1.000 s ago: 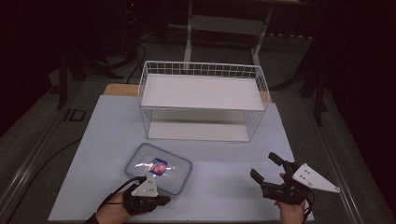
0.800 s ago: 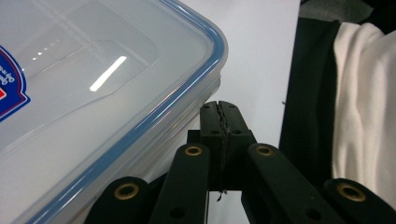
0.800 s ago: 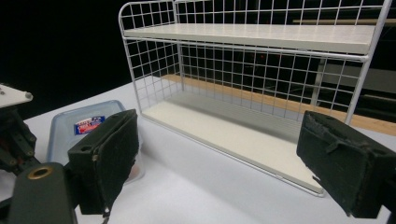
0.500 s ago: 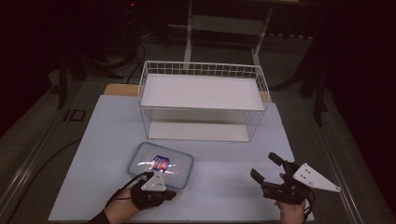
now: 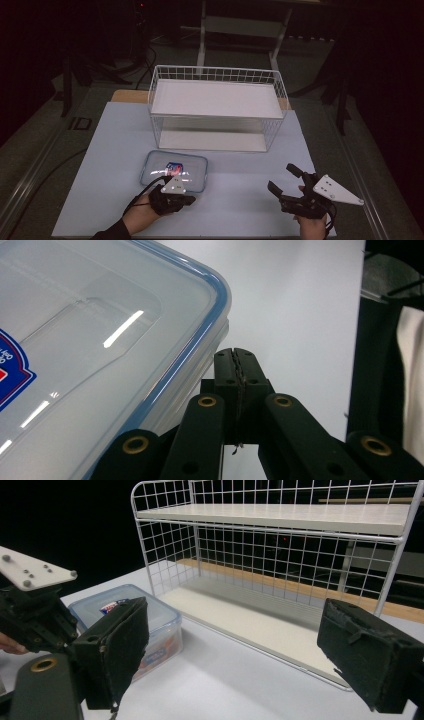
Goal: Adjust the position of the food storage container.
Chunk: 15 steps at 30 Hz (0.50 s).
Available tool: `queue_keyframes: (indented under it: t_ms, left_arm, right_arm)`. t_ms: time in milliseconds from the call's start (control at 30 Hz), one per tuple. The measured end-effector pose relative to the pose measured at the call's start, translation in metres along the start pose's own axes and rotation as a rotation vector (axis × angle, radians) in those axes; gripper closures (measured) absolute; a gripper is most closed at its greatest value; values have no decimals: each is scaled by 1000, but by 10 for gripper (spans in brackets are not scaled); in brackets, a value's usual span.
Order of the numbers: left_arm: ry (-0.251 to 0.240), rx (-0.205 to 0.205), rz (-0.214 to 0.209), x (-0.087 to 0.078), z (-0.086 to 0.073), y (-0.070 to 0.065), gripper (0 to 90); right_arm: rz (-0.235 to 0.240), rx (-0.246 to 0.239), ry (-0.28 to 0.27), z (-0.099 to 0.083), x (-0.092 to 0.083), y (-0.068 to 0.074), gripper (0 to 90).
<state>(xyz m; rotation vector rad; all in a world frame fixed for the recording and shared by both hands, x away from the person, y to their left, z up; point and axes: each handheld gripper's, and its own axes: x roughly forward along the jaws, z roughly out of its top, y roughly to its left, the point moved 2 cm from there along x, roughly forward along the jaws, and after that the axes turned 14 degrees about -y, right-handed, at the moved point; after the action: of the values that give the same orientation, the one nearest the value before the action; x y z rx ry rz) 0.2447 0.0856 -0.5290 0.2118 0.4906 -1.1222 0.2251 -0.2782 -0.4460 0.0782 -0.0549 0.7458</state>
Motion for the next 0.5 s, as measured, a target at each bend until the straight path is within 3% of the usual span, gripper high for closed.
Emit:
queue_keyframes:
  t_ms: [133,200,300,367,500]
  left_arm:
    - [-12,-11,-6,1,2,1,897]
    - [-30,-17,-29,-5,3,-1,896]
    - [-60,-12,-32,-21,6,-3,896]
    - [-91,-9,-18,-34,8,-2,896]
    - [-126,-25,53,-61,5,8,897]
  right_arm:
    - [3,2,3,-1,0,0,128]
    - [4,1,6,-1,1,1,128]
    - [10,-1,8,-1,1,2,128]
    - [15,-2,4,0,1,2,128]
    - [24,3,0,0,1,3,126]
